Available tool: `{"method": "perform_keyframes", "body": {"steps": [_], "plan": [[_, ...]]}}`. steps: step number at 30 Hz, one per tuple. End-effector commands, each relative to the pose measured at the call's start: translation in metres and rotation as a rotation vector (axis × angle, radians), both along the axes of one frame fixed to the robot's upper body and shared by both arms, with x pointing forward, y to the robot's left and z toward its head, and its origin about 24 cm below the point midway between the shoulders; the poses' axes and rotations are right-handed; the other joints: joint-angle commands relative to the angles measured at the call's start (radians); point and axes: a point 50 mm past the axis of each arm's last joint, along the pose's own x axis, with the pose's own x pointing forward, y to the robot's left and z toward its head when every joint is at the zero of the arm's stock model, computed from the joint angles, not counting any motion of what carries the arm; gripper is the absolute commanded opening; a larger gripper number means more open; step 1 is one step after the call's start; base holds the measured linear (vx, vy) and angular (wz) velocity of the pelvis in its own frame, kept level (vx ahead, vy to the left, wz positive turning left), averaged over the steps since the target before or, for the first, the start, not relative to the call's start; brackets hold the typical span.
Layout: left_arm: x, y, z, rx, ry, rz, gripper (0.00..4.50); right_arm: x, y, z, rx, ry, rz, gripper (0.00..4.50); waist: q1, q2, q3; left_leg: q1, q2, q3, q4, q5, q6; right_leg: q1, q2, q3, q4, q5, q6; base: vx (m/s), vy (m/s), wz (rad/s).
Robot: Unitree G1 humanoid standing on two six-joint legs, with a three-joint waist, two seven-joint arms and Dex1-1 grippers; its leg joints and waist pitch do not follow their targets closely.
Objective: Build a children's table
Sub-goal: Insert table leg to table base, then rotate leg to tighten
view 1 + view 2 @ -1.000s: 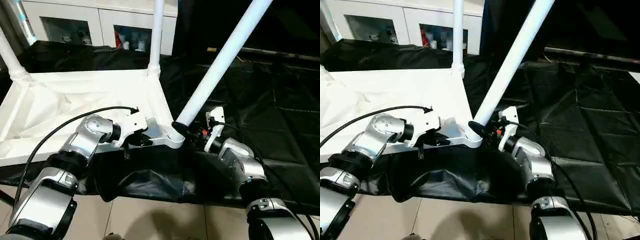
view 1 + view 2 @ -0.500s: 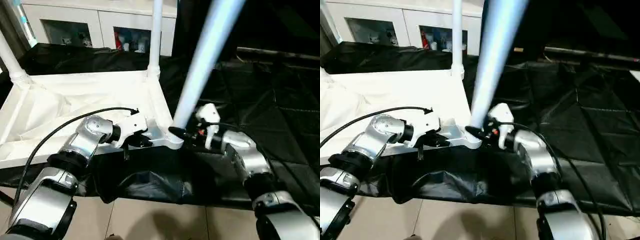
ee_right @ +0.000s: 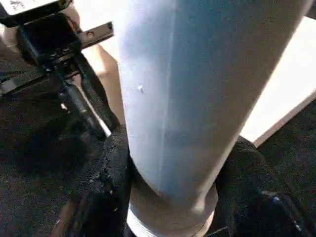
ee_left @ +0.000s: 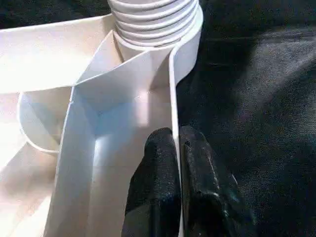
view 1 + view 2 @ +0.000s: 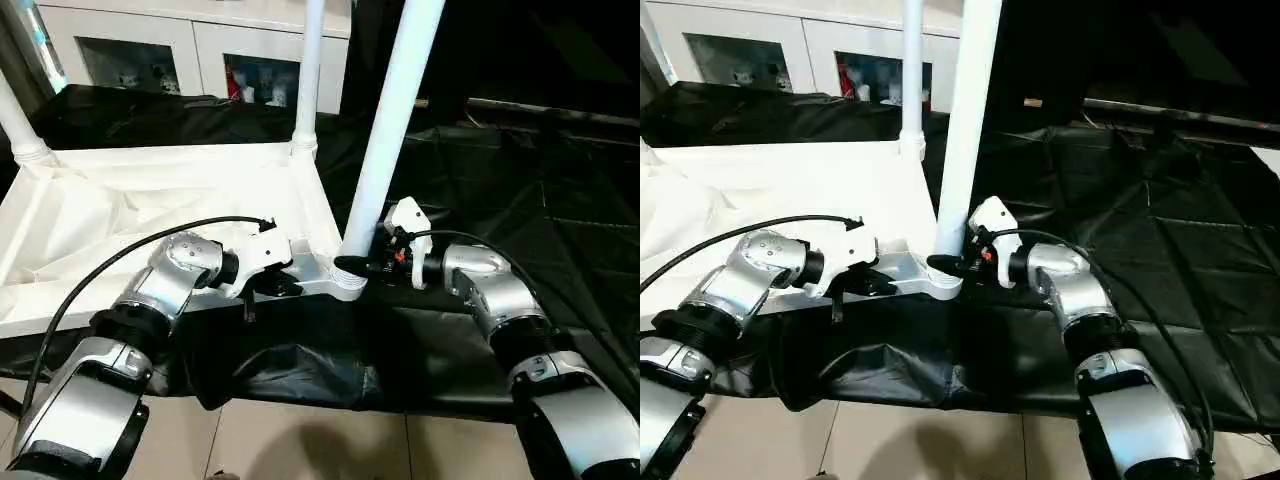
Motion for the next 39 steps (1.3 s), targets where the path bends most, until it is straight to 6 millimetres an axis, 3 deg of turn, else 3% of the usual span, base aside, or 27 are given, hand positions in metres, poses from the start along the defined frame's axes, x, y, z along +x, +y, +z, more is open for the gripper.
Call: {"method": "perform_keyframes", "body": {"steps": [1,2,3,10,11,12,13,14,17,18,21,23,27,28,31,32,35,39], "plan": [[-0.009,-0.008,-0.004,0.037,0.043,-0.128,0.0,-0.025,-0.008,-0.047,-0.128,0.214,0.053,1.94,0.005,0.008,-0.044,-0.002,0.015,0.005,-0.062,-0.166,0.04,0.054,-0.063,0.053,-0.068,-0.105,-0.214,0.0,0.0,0.0],[-0.01,-0.008,-0.004,0.04,0.05,-0.143,0.0,-0.025,-0.009,-0.047,-0.131,0.216,0.055,1.94,0.006,0.008,-0.044,-0.003,0.014,0.006,-0.062,-0.164,0.042,0.055,-0.064,0.052,-0.068,-0.101,-0.218,0.0,0.0,0.0],[-0.01,-0.01,-0.003,0.043,0.057,-0.157,0.0,-0.024,-0.01,-0.047,-0.132,0.214,0.045,1.94,0.006,0.016,-0.045,-0.001,0.016,0.006,-0.062,-0.166,0.039,0.053,-0.065,0.053,-0.068,-0.095,-0.222,0.0,0.0,0.0],[0.001,-0.015,0.002,0.027,0.022,-0.079,0.0,-0.016,-0.009,-0.044,-0.118,0.178,-0.05,1.94,0.002,0.016,-0.04,0.004,0.014,0.006,-0.066,-0.223,0.018,0.049,-0.064,0.054,-0.079,-0.172,-0.212,0.0,0.0,0.0],[0.005,-0.017,0.005,0.019,0.012,-0.062,0.0,-0.013,-0.01,-0.044,-0.125,0.158,-0.11,1.94,0.003,0.024,-0.039,0.006,0.014,0.005,-0.067,-0.233,0.012,0.048,-0.065,0.054,-0.08,-0.189,-0.209,0.0,0.0,0.0],[0.006,-0.018,0.007,0.014,0.01,-0.048,0.0,-0.011,-0.01,-0.045,-0.126,0.153,-0.144,1.94,-0.002,0.02,-0.033,0.007,0.012,0.003,-0.071,-0.278,0.002,0.045,-0.065,0.054,-0.092,-0.279,-0.187,0.0,0.0,0.0],[0.007,-0.018,0.007,0.012,0.009,-0.043,0.0,-0.011,-0.01,-0.045,-0.126,0.152,-0.157,1.94,-0.002,0.02,-0.033,0.007,0.012,0.003,-0.071,-0.278,0.002,0.045,-0.065,0.054,-0.092,-0.279,-0.187,0.0,0.0,0.0],[0.012,-0.02,0.011,0.007,0.001,-0.007,0.0,-0.009,-0.009,-0.049,-0.13,0.151,-0.235,1.94,-0.004,0.021,-0.029,0.01,0.011,-0.003,-0.073,-0.32,-0.006,0.043,-0.069,0.052,-0.102,-0.388,-0.158,0.0,0.0,0.0],[0.018,-0.022,0.016,0.004,-0.007,0.043,0.0,-0.007,-0.005,-0.054,-0.13,0.166,-0.35,1.94,-0.012,0.022,-0.028,0.017,0.008,-0.007,-0.075,-0.35,-0.018,0.036,-0.068,0.053,-0.11,-0.454,-0.134,0.0,0.0,0.0],[0.02,-0.023,0.017,0.001,-0.009,0.055,0.0,-0.007,-0.002,-0.056,-0.126,0.171,-0.383,1.94,-0.017,0.022,-0.029,0.012,0.008,-0.011,-0.077,-0.351,-0.019,0.04,-0.068,0.05,-0.11,-0.466,-0.125,0.0,0.0,0.0],[0.025,-0.03,0.021,-0.014,-0.006,0.094,0.0,-0.003,0.012,-0.06,-0.105,0.208,-0.55,1.94,-0.024,0.028,-0.03,0.012,0.007,-0.013,-0.08,-0.348,-0.023,0.038,-0.068,0.048,-0.112,-0.457,-0.123,0.0,0.0,0.0],[0.027,-0.033,0.022,-0.012,-0.005,0.113,0.0,0.0,0.018,-0.061,-0.103,0.223,-0.629,1.94,-0.029,0.029,-0.029,0.005,0.008,-0.016,-0.084,-0.349,-0.027,0.041,-0.066,0.045,-0.111,-0.445,-0.124,0.0,0.0,0.0],[0.037,-0.044,0.019,0.03,-0.037,0.256,0.0,0.006,0.043,-0.058,-0.112,0.289,-0.904,1.94,-0.037,0.035,-0.031,0.017,0.006,-0.014,-0.082,-0.362,-0.049,0.031,-0.065,0.049,-0.11,-0.413,-0.138,0.0,0.0,0.0],[0.038,-0.047,0.018,0.039,-0.046,0.284,0.0,0.007,0.049,-0.057,-0.101,0.303,-0.937,1.94,-0.035,0.03,-0.035,0.019,0.005,-0.01,-0.079,-0.346,-0.047,0.03,-0.064,0.052,-0.106,-0.355,-0.152,0.0,0.0,0.0],[0.041,-0.052,0.016,0.058,-0.068,0.328,0.0,0.008,0.06,-0.053,-0.107,0.304,-0.986,1.94,-0.032,0.025,-0.033,0.014,0.003,-0.006,-0.08,-0.339,-0.033,0.033,-0.06,0.051,-0.105,-0.32,-0.156,0.0,0.0,0.0],[0.041,-0.054,0.015,0.056,-0.069,0.345,0.0,0.009,0.063,-0.051,-0.119,0.292,-0.994,1.94,-0.03,0.027,-0.034,0.018,0.004,-0.004,-0.078,-0.337,-0.031,0.029,-0.061,0.053,-0.104,-0.307,-0.159,0.0,0.0,0.0],[0.042,-0.055,0.015,0.055,-0.07,0.354,0.0,0.009,0.067,-0.049,-0.134,0.28,-1.0,1.94,-0.022,0.025,-0.035,0.012,0.003,-0.002,-0.08,-0.31,-0.022,0.036,-0.061,0.054,-0.1,-0.269,-0.157,0.0,0.0,0.0],[0.042,-0.056,0.014,0.054,-0.068,0.362,0.0,0.009,0.07,-0.049,-0.14,0.285,-1.004,1.94,-0.018,0.025,-0.035,0.013,0.003,-0.001,-0.081,-0.304,-0.024,0.036,-0.061,0.055,-0.1,-0.264,-0.15,0.0,0.0,0.0]]}}
